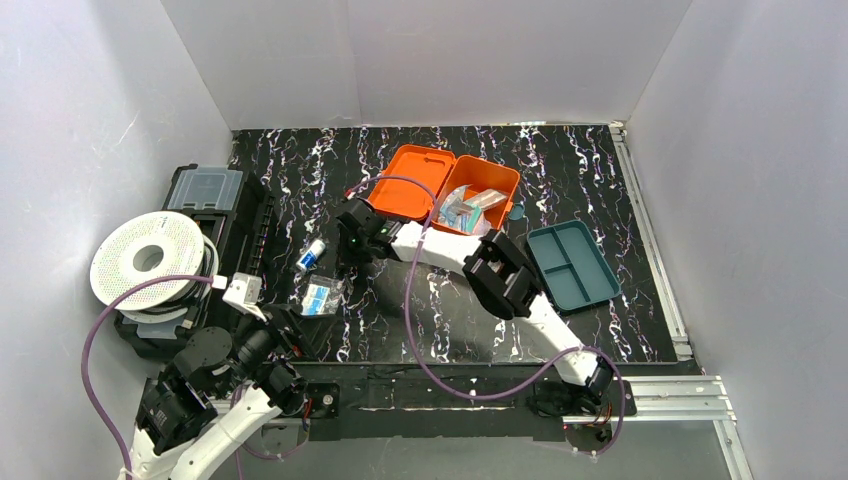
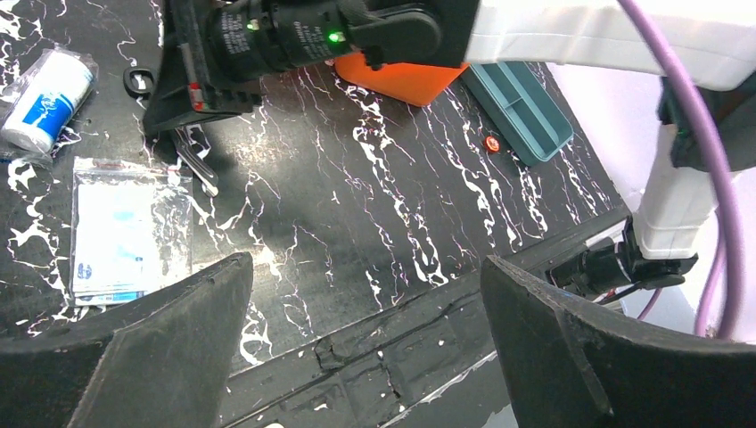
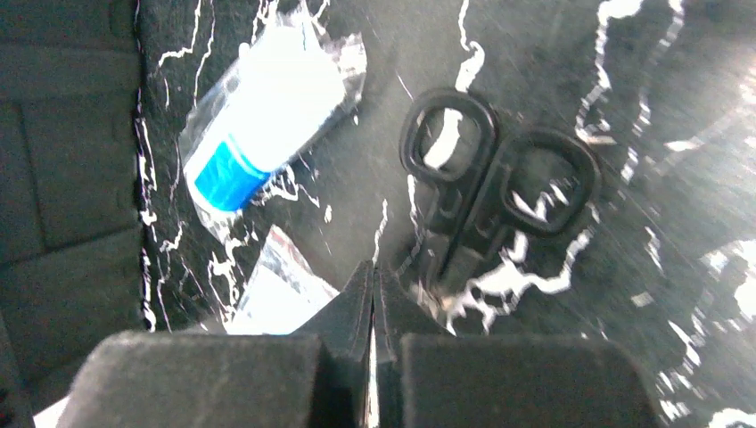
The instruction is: Organize the medicine kit
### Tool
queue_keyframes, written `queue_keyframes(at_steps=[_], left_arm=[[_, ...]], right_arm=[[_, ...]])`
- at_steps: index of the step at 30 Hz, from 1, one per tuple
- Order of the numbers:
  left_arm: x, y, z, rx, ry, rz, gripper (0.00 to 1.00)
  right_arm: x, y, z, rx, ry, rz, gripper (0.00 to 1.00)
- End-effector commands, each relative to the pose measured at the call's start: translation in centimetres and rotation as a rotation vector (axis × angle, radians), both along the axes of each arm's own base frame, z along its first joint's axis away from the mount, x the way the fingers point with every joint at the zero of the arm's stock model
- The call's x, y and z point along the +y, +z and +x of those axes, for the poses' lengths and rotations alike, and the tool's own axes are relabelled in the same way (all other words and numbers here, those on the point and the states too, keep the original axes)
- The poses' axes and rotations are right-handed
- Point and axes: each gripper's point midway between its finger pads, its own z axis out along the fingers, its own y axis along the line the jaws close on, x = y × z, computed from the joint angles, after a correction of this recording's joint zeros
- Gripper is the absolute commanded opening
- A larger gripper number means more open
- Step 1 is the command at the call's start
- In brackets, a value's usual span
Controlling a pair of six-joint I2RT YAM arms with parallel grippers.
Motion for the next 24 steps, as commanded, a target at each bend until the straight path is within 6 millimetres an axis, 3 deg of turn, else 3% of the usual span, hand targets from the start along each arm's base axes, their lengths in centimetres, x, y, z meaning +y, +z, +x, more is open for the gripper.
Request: queue_keyframes(at_steps=[1, 6, 12, 16, 20, 24], left_arm=[[0.3, -0.4, 0.8, 0.023, 0.048, 0.025, 1.00], [1.0, -1.0, 1.6, 0.069, 0.113, 0.066, 0.99], [1.2, -2.3, 2.6, 0.166, 0.164, 0.190, 0.99], [1.5, -2.9, 3.7, 0.209, 0.210, 0.277, 1.00], [1.2, -2.5, 5.1, 0.218, 0.232, 0.354, 0.99], [-0.1, -1.8, 6.5, 0.224, 0.188, 0.436, 1.00]], right_arm=[[-0.9, 7.3, 0.9, -0.166, 0.007, 0.087, 0.01], [-3.7, 11.1, -0.3, -0.236, 0.017, 0.119, 0.07], [-8.6, 14.7, -2.1, -0.317, -0.001, 0.111, 0.37], [-13.2, 15.9, -3.7, -0.355, -0.034, 0.053, 0.55], [-17.4, 16.9, -5.7, -0.402, -0.061, 0.008, 0.61], [-20.3, 16.9, -8.4, -0.403, -0.047, 0.005, 0.64]])
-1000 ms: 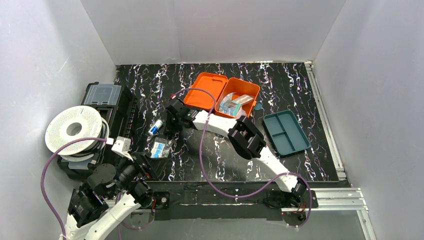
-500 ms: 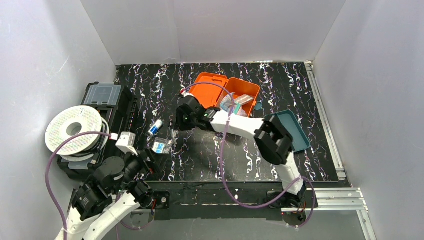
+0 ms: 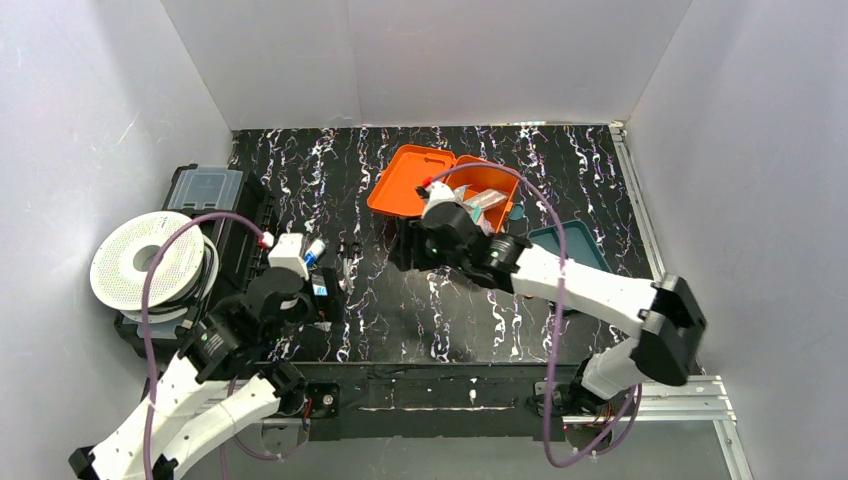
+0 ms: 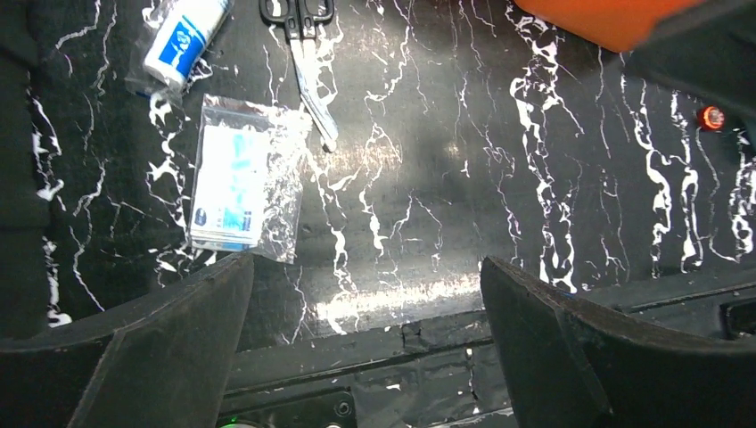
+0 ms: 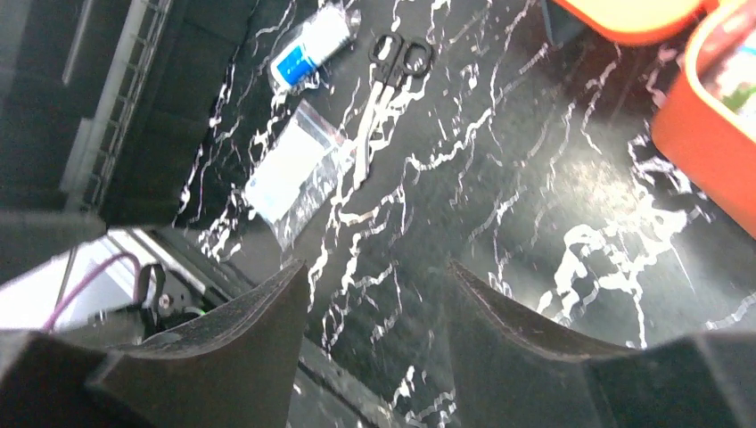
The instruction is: Organize the medicine kit
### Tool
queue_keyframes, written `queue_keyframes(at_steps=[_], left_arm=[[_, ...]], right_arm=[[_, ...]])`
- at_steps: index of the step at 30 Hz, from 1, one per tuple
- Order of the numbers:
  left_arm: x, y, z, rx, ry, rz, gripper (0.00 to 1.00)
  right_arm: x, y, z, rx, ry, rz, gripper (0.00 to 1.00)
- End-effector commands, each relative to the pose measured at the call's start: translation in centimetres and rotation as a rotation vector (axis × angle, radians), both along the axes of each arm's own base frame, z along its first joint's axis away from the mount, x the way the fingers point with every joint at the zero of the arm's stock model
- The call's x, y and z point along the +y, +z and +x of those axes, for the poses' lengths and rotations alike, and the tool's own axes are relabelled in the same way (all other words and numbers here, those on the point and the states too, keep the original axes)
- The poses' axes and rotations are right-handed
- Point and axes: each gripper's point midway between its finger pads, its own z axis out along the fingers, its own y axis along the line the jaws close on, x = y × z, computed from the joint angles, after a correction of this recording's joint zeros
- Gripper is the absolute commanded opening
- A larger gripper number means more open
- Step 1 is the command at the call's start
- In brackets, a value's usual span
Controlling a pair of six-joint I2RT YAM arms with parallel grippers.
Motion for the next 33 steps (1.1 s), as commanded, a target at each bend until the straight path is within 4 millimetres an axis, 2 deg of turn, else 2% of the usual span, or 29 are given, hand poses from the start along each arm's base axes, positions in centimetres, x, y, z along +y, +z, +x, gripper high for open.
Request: queue_keyframes(at_steps=[1, 6, 10, 19, 22, 27, 33], left_arm=[[-0.7, 2.1, 2.0, -0.031, -0.028, 0.089, 0.99], [-1.4, 1.6, 4.6, 0.004, -0.051, 0.242, 0.99], [-1.7, 0.8, 7.0, 0.021, -0.044, 0.300, 0.99], [1.2, -3.0, 11.4, 0.163, 0.011, 0.340, 0.99], [1.6, -4.8, 12.7, 0.229, 0.004, 0.312, 0.99], [3.5, -7.5, 14.4, 0.332, 0.018, 0.348, 0.99], [5.6, -9.7, 16.3, 0.418, 0.059, 0.384, 0.99]], right_arm=[[-3.4, 0.3, -2.4, -0.043, -0.005, -0.034, 0.65], [-6.3, -0.7, -5.1, -0.043, 0.008, -0.049, 0.68], [-7.7, -1.1, -6.6, -0.041, 0.018, -0.043, 0.69], [-9.5, -1.4, -8.9, -0.048, 0.044, -0.017, 0.71], [-9.9, -1.5, -9.4, -0.044, 0.047, -0.001, 0.72], [-10.4, -2.0, -10.0, -0.041, 0.055, 0.000, 0.72], [-11.0, -2.0, -10.4, -0.048, 0.061, 0.014, 0.73]])
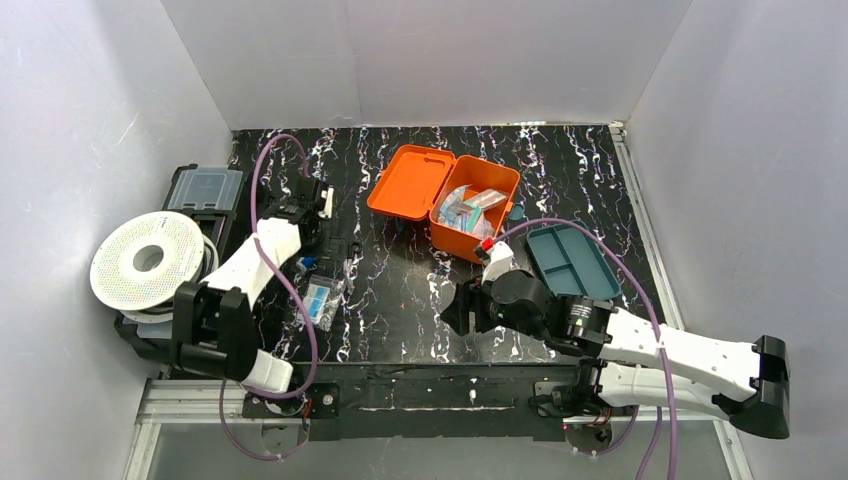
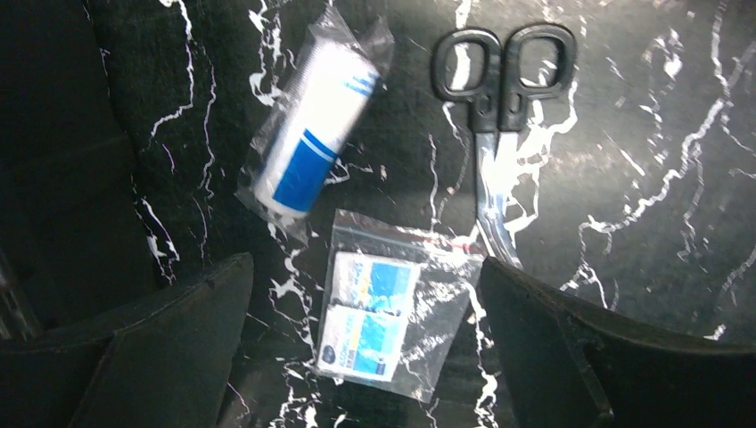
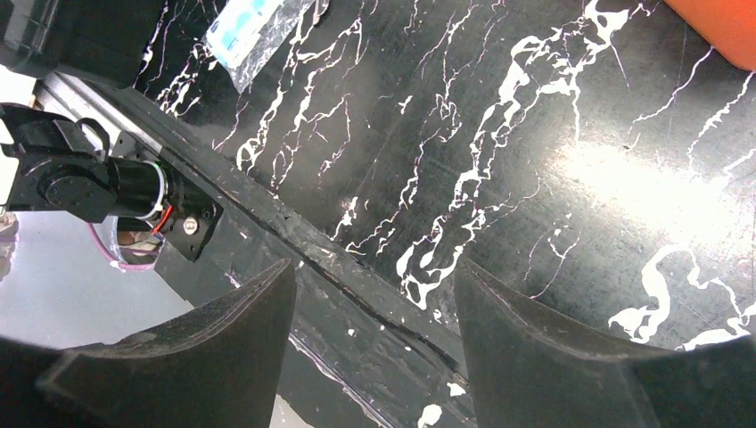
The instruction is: Organize the medicine kit
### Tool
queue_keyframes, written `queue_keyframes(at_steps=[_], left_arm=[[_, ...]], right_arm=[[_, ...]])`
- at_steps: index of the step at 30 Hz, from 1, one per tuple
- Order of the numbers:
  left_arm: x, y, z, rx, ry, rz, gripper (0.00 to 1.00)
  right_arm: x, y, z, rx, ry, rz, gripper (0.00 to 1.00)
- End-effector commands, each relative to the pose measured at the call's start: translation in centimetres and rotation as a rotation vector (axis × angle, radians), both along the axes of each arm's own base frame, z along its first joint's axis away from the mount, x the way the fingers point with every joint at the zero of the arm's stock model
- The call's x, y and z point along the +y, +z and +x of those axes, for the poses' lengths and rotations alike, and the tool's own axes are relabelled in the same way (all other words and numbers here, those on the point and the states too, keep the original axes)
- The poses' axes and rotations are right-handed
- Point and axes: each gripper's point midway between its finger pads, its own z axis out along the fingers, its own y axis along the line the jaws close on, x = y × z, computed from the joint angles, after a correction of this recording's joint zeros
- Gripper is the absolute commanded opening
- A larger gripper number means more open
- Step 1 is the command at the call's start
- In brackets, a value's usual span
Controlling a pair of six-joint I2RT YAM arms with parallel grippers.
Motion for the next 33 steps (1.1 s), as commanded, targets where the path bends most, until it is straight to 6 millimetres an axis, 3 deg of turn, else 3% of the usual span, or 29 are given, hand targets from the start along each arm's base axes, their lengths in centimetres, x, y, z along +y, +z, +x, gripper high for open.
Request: queue_keyframes(at_steps=[1, 11, 19, 26, 33], left_arm=[[1.1, 0.3, 2.4, -0.011, 0.009, 0.006, 1.00], [2.5, -2.6, 4.7, 0.081, 0.045, 0.050, 0.99], [2.0, -5.0, 4.5, 0.165, 0.061, 0.018, 0.84], [1.9, -6.4, 3.8, 0.214, 0.076, 0.005, 0.64], [1.8, -5.5, 3.6, 0.198, 0.089, 0.000, 0.30]], right_arm=[[-0.2, 0.9, 0.0, -0.025, -0.009, 0.040, 0.73], [-0.6, 0.6, -0.3, -0.027, 0.002, 0.044, 0.73], [-1.1, -0.1, -0.4, -0.022, -0.009, 0.027, 0.73], [-1.0, -0.1, -0.5, -0.008, -0.006, 0.029, 0.73], [-1.0, -0.3, -0.6, 0.018, -0.018, 0.015, 0.72]])
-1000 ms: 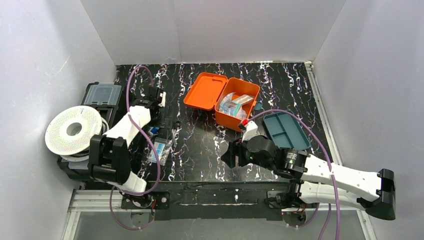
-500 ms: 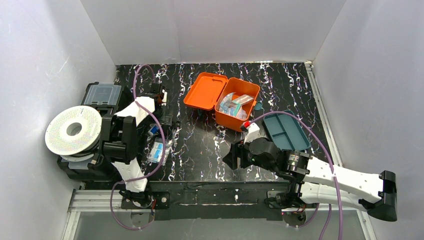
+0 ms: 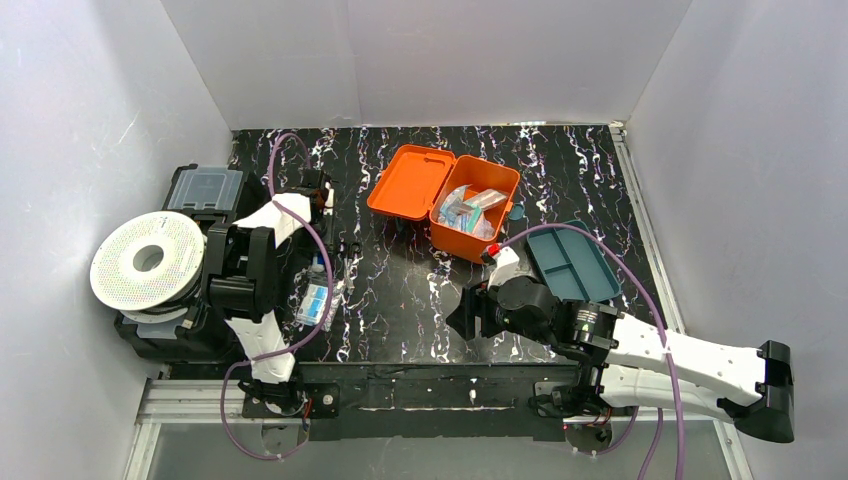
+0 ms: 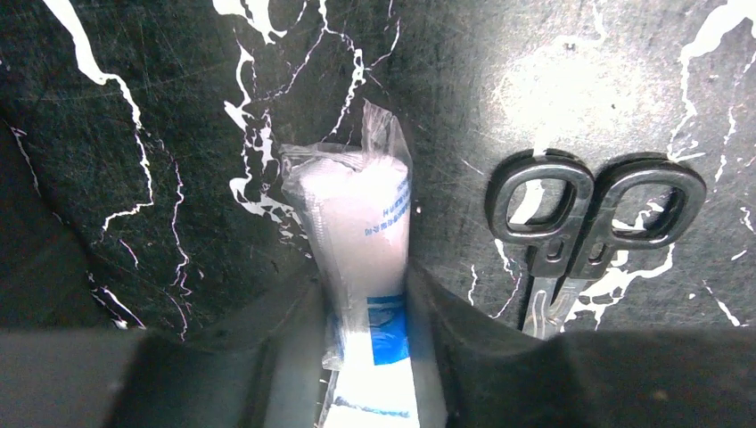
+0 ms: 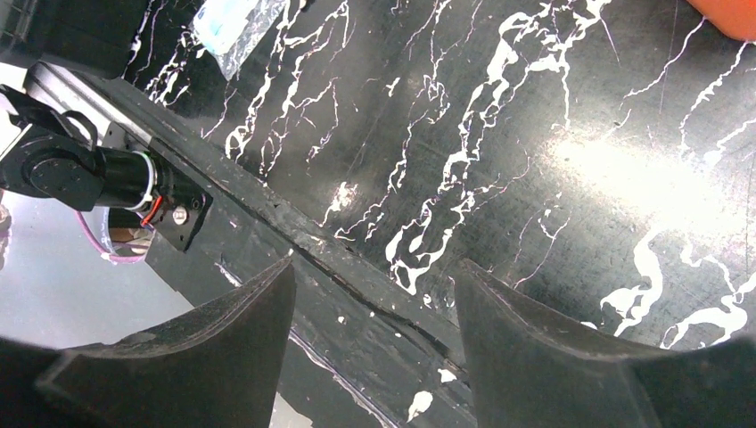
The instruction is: Organize the medicine kit
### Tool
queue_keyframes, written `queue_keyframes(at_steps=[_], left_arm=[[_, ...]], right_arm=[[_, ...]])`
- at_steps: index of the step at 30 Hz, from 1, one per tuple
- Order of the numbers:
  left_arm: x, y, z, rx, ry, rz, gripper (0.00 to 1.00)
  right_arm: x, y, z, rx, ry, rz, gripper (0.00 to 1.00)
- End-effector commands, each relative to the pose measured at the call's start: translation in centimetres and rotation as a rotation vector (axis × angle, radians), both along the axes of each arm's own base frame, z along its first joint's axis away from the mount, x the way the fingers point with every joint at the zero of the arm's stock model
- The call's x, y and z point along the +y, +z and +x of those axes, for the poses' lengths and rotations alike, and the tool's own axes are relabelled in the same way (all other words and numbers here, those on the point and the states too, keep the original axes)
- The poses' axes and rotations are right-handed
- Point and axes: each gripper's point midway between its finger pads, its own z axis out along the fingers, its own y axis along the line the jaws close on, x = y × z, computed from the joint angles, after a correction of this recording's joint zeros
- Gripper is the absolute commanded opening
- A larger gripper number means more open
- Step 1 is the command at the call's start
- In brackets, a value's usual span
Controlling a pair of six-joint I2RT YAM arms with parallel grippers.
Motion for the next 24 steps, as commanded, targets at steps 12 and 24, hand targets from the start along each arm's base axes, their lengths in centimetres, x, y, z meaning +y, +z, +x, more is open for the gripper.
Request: queue_keyframes(at_steps=[12, 24], left_arm=[[-1.9, 8.1, 0.1, -0.179, 0.069, -0.137, 0.07], [-11.4, 18.2, -1.9, -0.336, -0.117, -0.433, 0.09]], right_arm=[[-2.2, 3.6, 0.4, -0.028, -0.067, -0.007, 0.72], [-6.0, 4.5, 0.8, -0.046, -0.170, -0.054, 0.75]])
